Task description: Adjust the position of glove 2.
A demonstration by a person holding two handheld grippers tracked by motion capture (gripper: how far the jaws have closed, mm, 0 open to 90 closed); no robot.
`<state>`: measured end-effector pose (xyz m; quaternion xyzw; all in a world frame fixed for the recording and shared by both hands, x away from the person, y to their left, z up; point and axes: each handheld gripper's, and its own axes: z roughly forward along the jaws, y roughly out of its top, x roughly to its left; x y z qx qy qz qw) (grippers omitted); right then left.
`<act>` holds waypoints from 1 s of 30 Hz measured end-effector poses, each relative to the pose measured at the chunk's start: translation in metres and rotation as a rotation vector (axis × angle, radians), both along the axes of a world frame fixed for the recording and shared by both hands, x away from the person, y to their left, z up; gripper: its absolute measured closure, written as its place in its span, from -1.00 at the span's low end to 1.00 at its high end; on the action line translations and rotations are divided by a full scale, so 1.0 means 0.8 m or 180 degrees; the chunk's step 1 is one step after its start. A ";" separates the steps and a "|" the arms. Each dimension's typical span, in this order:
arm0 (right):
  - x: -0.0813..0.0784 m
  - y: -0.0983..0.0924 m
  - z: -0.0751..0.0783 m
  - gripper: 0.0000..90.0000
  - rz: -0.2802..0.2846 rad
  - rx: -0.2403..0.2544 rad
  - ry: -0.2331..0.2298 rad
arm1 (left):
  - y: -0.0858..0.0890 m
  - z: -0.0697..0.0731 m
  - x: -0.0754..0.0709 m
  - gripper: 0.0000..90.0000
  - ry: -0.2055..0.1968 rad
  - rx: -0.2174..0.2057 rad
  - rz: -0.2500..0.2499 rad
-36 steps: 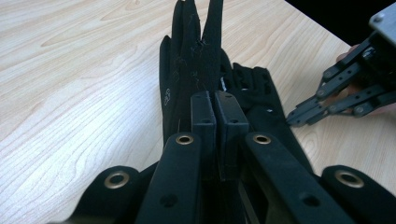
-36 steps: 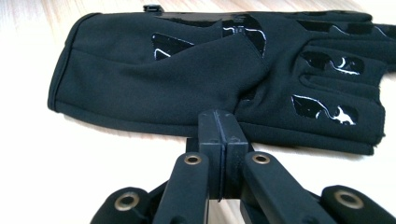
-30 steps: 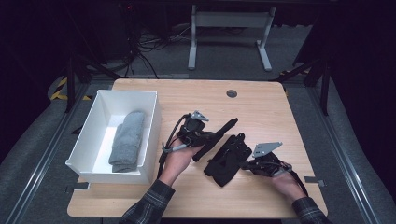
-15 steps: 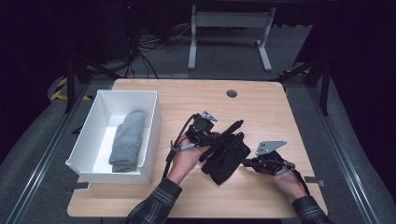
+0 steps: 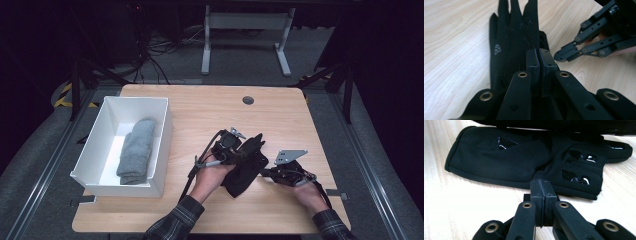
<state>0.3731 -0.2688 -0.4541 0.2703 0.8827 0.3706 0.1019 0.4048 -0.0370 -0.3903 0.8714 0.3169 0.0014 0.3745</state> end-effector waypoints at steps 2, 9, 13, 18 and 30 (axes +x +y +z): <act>0.001 0.000 -0.001 1.00 -0.0009 -0.0015 0.0006 | -0.007 -0.003 -0.002 0.94 0.0017 0.0006 -0.0041; 0.002 -0.005 0.000 1.00 -0.0053 -0.0007 -0.0015 | -0.012 -0.004 -0.003 0.66 0.0015 -0.0090 -0.0112; 0.000 -0.017 0.005 0.99 -0.0134 0.0029 -0.0040 | 0.001 -0.002 -0.004 0.74 -0.0022 -0.0044 -0.0089; -0.002 -0.039 0.008 0.69 -0.0322 0.0051 -0.0062 | 0.012 -0.010 -0.012 0.99 -0.0020 -0.0009 -0.0104; 0.007 -0.069 -0.006 -0.34 -0.0840 -0.0043 -0.0065 | -0.010 -0.063 -0.041 1.00 0.0106 0.0289 -0.0414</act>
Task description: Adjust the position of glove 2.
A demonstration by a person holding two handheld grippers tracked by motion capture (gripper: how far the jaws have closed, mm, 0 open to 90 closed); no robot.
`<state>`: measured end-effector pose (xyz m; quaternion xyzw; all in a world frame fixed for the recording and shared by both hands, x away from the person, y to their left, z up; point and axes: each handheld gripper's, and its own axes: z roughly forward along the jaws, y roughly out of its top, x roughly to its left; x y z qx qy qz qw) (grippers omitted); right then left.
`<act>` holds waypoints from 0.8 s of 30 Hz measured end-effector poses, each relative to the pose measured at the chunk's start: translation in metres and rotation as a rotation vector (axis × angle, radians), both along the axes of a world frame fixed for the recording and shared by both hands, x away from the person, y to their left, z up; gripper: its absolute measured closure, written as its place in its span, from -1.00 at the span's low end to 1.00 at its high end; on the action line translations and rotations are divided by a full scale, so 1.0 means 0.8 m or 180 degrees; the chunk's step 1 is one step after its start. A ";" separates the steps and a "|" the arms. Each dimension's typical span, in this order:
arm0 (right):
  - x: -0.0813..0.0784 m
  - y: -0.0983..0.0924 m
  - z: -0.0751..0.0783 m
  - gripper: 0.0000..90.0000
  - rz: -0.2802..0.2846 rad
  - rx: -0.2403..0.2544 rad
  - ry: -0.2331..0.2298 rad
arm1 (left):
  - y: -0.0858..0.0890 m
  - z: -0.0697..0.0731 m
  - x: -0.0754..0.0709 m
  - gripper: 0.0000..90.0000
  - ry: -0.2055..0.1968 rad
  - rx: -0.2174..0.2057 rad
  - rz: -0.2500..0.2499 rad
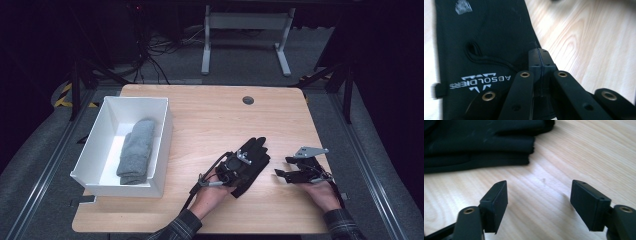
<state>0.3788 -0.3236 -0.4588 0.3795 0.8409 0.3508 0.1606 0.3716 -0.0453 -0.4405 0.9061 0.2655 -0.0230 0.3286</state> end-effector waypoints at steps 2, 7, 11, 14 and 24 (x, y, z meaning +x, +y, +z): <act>0.002 -0.001 -0.002 -0.37 -0.0048 -0.0041 -0.0017 | 0.001 -0.002 -0.001 1.00 0.0024 -0.0028 0.0020; 0.004 -0.003 -0.005 -0.46 -0.0146 -0.0100 -0.0070 | 0.013 -0.001 -0.006 1.00 -0.0001 0.0042 -0.0021; 0.005 -0.004 -0.006 -0.48 -0.0148 -0.0067 -0.0072 | 0.030 0.000 -0.012 1.00 -0.0016 0.0086 -0.0073; 0.005 -0.004 -0.008 -0.55 -0.0133 -0.0046 -0.0096 | 0.044 -0.001 -0.016 1.00 0.0008 0.0078 -0.0100; 0.006 -0.003 -0.012 -0.66 -0.0143 -0.0002 -0.0137 | 0.066 0.000 -0.027 0.91 0.0001 0.0031 -0.0200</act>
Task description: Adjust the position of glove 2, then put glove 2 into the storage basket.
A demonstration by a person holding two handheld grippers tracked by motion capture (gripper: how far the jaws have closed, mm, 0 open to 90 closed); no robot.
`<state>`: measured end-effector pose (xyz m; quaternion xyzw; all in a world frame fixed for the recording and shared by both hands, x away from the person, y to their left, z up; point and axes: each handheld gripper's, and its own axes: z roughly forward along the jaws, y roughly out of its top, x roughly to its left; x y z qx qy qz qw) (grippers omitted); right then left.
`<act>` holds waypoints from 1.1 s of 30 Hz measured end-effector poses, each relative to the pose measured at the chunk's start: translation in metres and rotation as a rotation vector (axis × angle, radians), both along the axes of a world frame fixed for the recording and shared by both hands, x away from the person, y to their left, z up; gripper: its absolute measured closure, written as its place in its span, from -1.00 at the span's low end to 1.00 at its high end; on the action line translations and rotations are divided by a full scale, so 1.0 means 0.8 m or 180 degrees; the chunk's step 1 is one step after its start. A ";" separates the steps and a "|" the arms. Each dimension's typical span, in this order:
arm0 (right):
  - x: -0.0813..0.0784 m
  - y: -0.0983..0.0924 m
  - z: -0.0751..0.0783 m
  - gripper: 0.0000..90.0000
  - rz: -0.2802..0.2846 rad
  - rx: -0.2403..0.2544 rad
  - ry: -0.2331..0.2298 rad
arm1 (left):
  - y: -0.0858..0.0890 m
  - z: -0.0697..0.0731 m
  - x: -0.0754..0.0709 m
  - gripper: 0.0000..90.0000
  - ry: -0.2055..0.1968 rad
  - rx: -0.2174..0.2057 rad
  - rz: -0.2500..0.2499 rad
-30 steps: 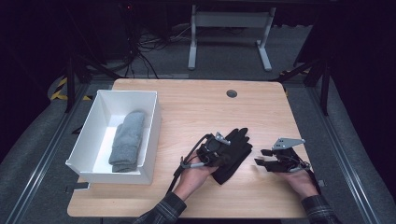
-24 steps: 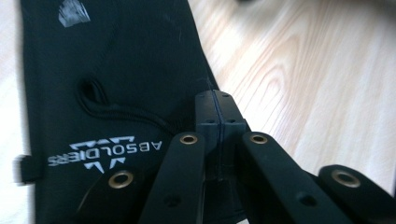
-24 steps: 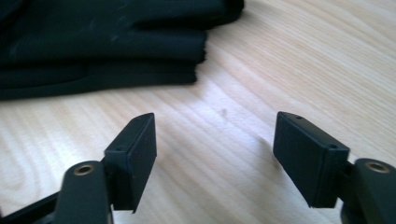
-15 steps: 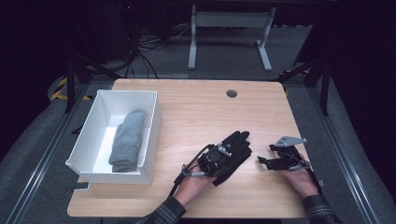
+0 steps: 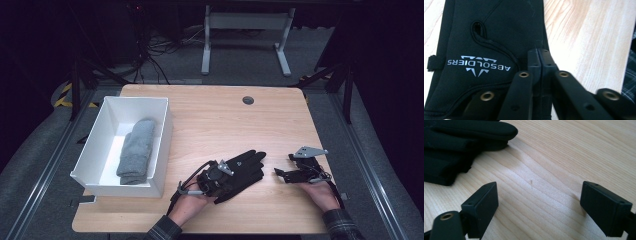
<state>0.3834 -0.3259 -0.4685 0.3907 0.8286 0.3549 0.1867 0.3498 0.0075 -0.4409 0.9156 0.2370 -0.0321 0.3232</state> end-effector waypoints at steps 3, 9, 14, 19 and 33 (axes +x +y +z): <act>0.000 0.000 0.000 -0.67 -0.0009 -0.0008 -0.0001 | 0.001 0.006 0.002 0.83 -0.0052 -0.0055 0.0003; 0.000 0.000 0.000 -0.67 -0.0012 -0.0007 -0.0004 | 0.003 0.023 0.010 0.28 -0.0214 -0.0154 -0.0027; 0.000 0.000 0.000 -0.68 -0.0018 -0.0008 -0.0003 | -0.004 0.036 0.026 -0.23 -0.0412 -0.0172 -0.0092; 0.000 0.000 0.000 -0.68 -0.0025 -0.0009 -0.0005 | -0.020 0.030 0.040 -0.59 -0.0554 -0.0072 -0.0116; 0.000 0.000 0.000 -0.68 -0.0026 -0.0011 0.0000 | -0.035 -0.011 0.063 -0.73 -0.0436 0.0319 -0.0053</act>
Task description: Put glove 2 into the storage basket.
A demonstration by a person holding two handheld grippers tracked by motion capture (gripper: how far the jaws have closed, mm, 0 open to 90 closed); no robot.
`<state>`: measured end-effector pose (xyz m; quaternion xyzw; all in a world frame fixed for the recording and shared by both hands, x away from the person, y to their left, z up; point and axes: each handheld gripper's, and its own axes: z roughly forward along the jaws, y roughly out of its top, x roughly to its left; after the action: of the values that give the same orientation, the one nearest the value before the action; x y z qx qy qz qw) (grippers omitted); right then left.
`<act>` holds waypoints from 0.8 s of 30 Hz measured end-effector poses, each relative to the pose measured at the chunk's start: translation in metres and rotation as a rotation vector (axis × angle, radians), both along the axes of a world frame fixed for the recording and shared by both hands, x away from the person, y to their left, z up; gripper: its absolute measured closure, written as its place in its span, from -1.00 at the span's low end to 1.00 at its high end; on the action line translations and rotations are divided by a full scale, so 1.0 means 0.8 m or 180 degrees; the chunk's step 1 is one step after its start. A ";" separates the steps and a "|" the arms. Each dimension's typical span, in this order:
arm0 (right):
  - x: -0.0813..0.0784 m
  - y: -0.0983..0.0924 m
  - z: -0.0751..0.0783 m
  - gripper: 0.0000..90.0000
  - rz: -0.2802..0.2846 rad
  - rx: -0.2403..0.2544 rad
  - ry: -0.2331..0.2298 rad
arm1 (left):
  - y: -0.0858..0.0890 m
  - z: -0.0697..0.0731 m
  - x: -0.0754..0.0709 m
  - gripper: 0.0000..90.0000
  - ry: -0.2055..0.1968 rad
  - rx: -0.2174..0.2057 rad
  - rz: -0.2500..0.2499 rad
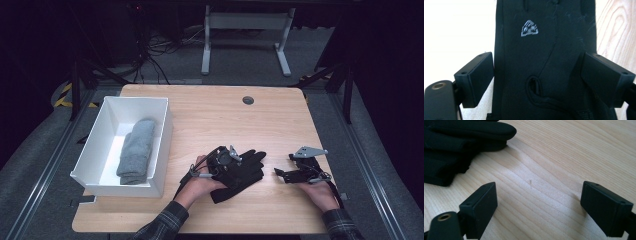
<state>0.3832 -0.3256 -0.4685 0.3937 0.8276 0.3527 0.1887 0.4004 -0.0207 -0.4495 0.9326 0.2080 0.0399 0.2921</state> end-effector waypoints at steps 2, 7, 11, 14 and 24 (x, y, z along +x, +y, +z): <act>0.000 0.000 0.000 -0.68 -0.0006 -0.0005 -0.0003 | 0.002 -0.004 0.001 -0.73 0.0046 -0.0035 0.0000; 0.000 0.000 0.000 -0.68 -0.0012 -0.0005 -0.0002 | 0.003 -0.006 0.001 -0.70 0.0098 -0.0044 -0.0001; 0.000 0.000 0.000 -0.68 -0.0015 -0.0003 -0.0006 | 0.002 -0.004 -0.002 -0.58 0.0117 -0.0027 -0.0019; 0.000 0.000 0.000 -0.68 -0.0015 -0.0005 -0.0001 | 0.002 -0.002 -0.004 -0.47 0.0121 -0.0017 -0.0031; 0.000 0.000 0.000 -0.68 -0.0015 -0.0003 -0.0006 | 0.001 0.002 -0.009 0.06 0.0221 -0.0050 -0.0168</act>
<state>0.3831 -0.3253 -0.4685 0.3953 0.8267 0.3522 0.1905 0.3934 -0.0199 -0.4482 0.9363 0.1937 -0.0019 0.2930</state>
